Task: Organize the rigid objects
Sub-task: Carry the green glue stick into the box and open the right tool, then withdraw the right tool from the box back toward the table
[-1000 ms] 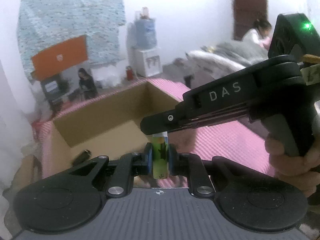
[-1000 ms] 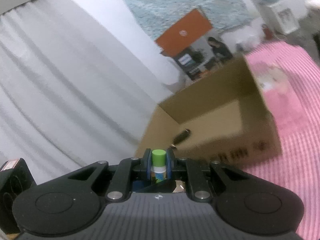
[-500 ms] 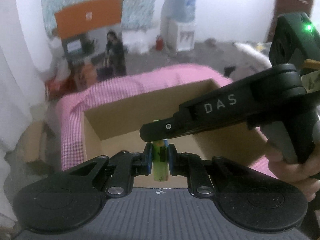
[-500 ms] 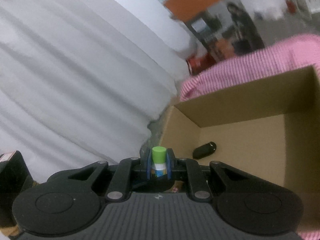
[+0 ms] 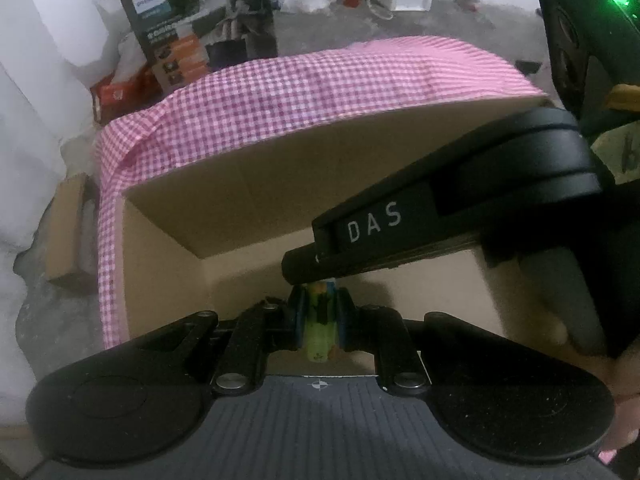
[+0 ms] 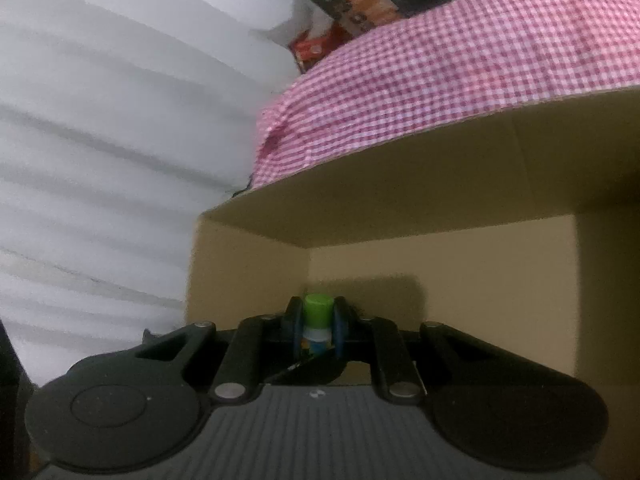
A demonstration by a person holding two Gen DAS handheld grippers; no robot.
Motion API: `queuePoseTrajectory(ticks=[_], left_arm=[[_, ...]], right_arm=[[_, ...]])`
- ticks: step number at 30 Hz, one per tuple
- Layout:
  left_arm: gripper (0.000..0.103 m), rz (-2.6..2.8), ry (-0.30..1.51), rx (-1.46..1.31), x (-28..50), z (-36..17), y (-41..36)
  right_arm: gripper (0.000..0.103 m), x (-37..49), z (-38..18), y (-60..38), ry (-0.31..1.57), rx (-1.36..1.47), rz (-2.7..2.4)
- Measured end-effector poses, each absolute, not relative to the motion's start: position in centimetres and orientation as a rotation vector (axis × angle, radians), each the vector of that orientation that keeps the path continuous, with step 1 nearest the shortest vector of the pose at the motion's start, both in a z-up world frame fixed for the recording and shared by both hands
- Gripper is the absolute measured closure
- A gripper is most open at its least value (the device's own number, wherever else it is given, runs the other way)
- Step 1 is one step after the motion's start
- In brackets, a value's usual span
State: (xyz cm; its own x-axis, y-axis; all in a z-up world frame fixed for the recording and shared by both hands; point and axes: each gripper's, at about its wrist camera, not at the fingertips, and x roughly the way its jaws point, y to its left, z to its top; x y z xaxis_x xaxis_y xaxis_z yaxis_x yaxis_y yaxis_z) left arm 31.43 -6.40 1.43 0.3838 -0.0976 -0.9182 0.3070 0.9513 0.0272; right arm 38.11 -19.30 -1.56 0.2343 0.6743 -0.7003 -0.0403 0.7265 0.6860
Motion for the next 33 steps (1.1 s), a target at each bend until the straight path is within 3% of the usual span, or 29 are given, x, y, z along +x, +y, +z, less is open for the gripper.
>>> queuePoseTrajectory(ticks=[4, 9, 17, 23, 25, 28, 33], left_arm=[[0.085, -0.251, 1.175, 0.202, 32.8, 0.5, -6.7], [0.081, -0.247, 1.182, 0.19, 32.6, 0.8, -7.1], [0.072, -0.262, 1.116, 0.16, 30.4, 4.2, -6.2], [0.046, -0.313, 0.999, 0.125, 25.7, 8.8, -4.6], [0.028, -0.334, 0.958, 0.112, 23.7, 10.0, -3.9], [0.016, -0.369, 0.882, 0.096, 20.0, 11.4, -3.2], [0.008, -0.421, 0.829, 0.077, 14.5, 10.7, -2.5]], right_arm=[[0.083, 39.5, -2.8, -19.3, 1.281, 0.601, 0.499], [0.058, 40.2, -2.7, -20.0, 1.265, 0.604, 0.47], [0.056, 37.8, 0.7, -22.4, 1.194, 0.649, 0.508], [0.056, 32.0, 5.6, -26.3, 1.064, 0.706, 0.575], [0.056, 29.3, 7.3, -27.9, 1.016, 0.714, 0.595], [0.055, 24.8, 9.1, -30.1, 0.95, 0.71, 0.614], [0.049, 17.0, 10.3, -33.0, 0.907, 0.667, 0.609]])
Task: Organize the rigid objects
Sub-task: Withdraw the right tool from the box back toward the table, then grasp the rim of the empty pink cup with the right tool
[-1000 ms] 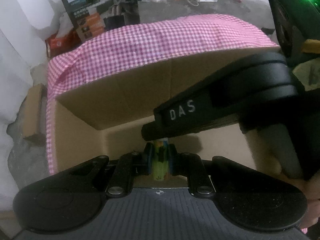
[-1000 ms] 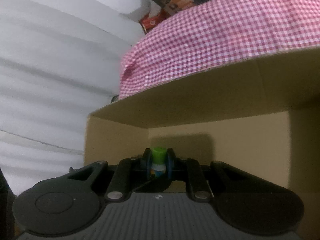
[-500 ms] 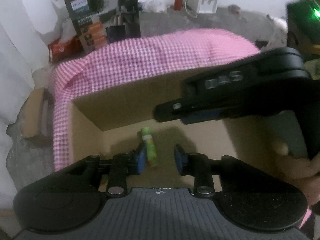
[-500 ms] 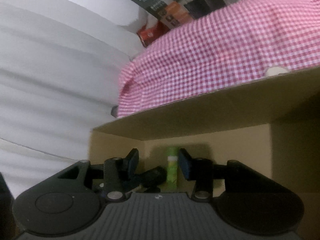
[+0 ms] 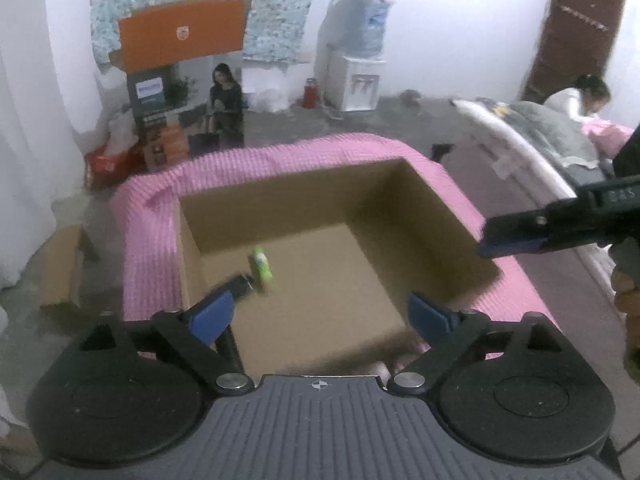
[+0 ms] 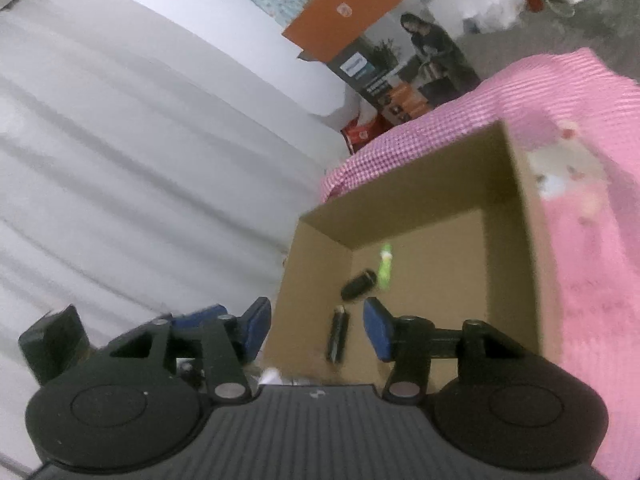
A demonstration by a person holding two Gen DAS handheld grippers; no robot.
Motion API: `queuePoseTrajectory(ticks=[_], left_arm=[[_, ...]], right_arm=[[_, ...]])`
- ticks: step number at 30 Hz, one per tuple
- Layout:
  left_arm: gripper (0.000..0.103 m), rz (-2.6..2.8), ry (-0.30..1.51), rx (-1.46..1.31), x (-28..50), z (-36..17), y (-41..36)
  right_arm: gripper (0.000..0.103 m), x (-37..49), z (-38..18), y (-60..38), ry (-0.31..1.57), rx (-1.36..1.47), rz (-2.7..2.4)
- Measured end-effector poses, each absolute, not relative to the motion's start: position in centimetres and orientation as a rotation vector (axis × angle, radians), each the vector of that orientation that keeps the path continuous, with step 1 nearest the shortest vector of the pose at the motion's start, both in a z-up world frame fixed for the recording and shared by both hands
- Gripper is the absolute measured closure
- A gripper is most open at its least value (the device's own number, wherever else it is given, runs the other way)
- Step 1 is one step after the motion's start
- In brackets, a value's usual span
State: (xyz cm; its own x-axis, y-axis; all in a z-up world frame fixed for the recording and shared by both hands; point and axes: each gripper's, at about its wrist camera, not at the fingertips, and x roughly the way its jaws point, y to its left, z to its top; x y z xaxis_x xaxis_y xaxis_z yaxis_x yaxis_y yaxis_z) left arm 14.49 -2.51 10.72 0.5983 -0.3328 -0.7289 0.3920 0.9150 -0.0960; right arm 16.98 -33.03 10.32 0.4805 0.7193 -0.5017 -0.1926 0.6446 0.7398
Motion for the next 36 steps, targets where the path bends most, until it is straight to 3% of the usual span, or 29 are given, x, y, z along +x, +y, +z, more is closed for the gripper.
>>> queuePoseTrajectory(ticks=[13, 23, 28, 36], left_arm=[[0.009, -0.489, 0.887, 0.11, 6.4, 2.0, -4.4], [0.01, -0.447, 0.897, 0.188, 5.0, -1.5, -6.2], [0.016, -0.502, 0.913, 0.205, 4.4, -2.2, -6.8], [0.017, -0.63, 0.958, 0.275, 3.9, -3.8, -8.9]], right_arm=[[0.048, 4.9, 2.6, -35.3, 0.956, 0.704, 0.469], [0.048, 4.6, -0.7, -31.9, 0.956, 0.565, 0.403], [0.049, 5.5, -1.8, -30.4, 0.964, 0.477, 0.365], [0.057, 6.0, -3.8, -28.8, 1.004, 0.414, 0.352]])
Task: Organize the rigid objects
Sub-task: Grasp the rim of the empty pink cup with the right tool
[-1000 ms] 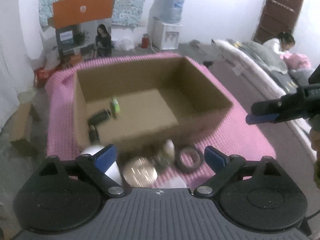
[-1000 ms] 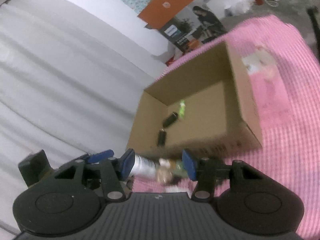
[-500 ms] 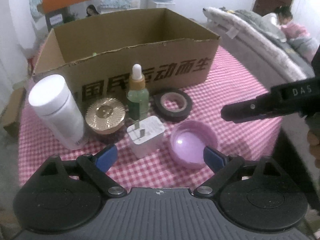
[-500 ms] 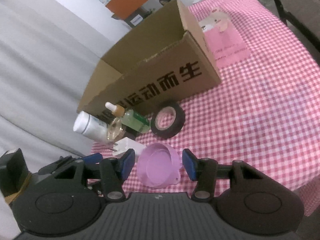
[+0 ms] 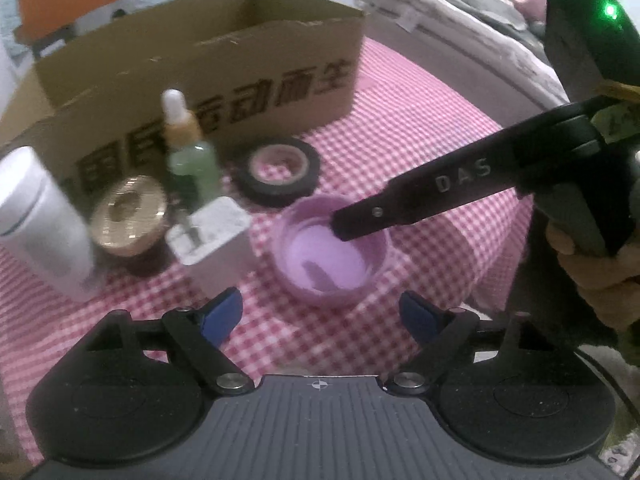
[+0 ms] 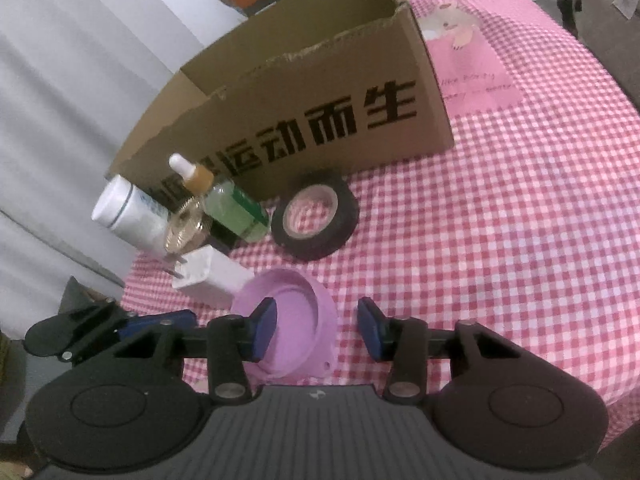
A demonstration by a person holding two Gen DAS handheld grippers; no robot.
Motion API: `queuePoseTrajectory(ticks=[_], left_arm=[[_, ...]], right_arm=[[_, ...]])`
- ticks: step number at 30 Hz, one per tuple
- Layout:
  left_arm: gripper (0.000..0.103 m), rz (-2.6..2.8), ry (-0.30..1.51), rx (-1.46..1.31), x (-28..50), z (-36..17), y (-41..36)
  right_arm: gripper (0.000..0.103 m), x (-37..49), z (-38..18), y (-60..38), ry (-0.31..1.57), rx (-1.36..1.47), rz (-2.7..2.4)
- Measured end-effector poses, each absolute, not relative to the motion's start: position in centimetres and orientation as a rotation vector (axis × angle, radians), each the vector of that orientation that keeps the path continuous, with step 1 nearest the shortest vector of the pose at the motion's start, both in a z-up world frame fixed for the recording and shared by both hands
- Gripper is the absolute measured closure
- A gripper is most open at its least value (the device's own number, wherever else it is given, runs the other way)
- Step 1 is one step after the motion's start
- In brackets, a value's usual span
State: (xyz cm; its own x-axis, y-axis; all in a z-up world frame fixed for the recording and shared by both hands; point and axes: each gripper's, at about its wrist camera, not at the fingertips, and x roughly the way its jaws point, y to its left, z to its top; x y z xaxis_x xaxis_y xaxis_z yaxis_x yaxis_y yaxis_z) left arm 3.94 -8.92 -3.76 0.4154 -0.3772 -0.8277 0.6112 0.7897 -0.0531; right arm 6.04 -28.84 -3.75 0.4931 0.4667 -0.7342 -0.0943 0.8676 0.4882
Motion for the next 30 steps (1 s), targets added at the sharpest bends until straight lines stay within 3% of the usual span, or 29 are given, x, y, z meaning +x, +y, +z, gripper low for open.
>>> queuePoseTrajectory(ticks=[11, 30], left_arm=[[0.026, -0.676, 0.997, 0.251, 5.2, -4.9, -10.2], [0.021, -0.688, 0.924, 0.435, 3.9, -5.3, -13.6]], right_arm=[[0.076, 6.5, -3.8, -28.0, 1.019, 0.35, 0.402], [0.077, 5.4, -3.3, -30.1, 1.001, 0.362, 0.403]])
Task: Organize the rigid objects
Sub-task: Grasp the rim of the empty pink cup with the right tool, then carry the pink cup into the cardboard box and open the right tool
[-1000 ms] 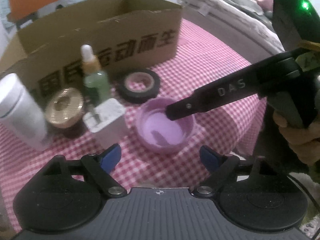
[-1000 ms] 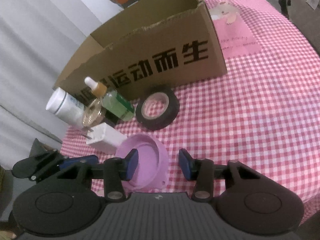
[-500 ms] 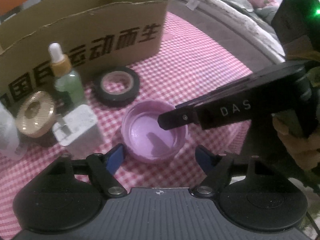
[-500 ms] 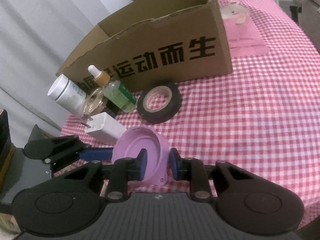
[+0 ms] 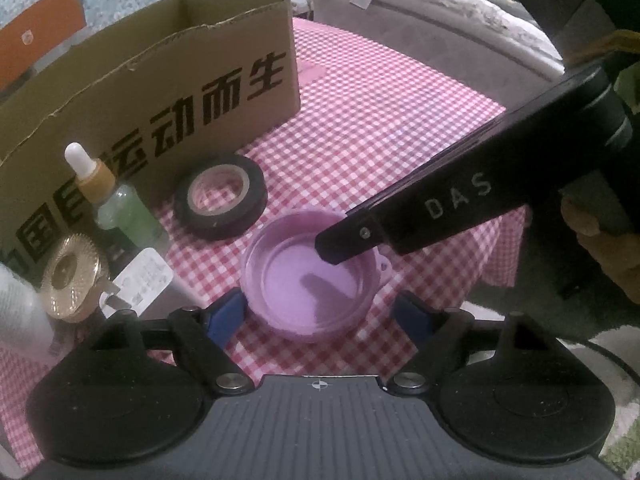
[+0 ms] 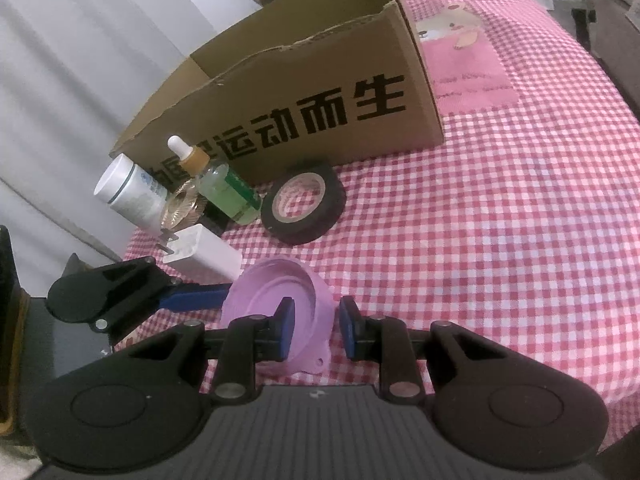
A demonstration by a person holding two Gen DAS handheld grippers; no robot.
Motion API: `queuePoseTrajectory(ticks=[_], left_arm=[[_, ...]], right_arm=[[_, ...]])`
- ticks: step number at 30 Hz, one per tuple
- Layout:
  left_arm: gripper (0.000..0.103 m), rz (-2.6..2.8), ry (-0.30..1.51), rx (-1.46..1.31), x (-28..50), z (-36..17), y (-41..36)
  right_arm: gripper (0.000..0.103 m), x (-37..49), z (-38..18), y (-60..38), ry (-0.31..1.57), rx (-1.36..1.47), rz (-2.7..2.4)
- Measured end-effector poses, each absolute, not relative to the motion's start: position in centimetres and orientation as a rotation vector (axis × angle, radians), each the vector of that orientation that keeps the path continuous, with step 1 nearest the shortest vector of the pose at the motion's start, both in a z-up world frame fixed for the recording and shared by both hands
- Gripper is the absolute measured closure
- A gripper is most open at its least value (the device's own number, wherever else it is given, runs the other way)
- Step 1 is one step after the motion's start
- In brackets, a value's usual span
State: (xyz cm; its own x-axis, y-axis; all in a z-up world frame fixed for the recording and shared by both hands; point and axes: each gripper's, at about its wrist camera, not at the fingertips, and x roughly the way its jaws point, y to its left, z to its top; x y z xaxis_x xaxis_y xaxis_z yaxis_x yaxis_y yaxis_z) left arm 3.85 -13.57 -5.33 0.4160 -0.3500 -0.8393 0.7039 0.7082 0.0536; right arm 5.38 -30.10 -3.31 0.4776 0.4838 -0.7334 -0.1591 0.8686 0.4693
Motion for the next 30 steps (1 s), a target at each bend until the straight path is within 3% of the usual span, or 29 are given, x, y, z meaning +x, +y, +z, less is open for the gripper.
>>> queuePoseTrajectory(ticks=[3, 18, 30], left_arm=[[0.028, -0.674, 0.913, 0.426, 3.9, -5.1, -13.4], [0.031, -0.651, 0.92, 0.383, 4.1, -4.8, -13.3], [0.031, -0.565, 0.689, 0.352, 3.8, 4.4, -11.6]], right_arm=[[0.077, 5.4, -3.3, -30.1, 0.999, 0.356, 0.408], [0.079, 5.0, -2.9, -30.2, 0.97, 0.382, 0.408], [0.079, 4.3, 7.2, -29.1, 0.733, 0.261, 0.473]])
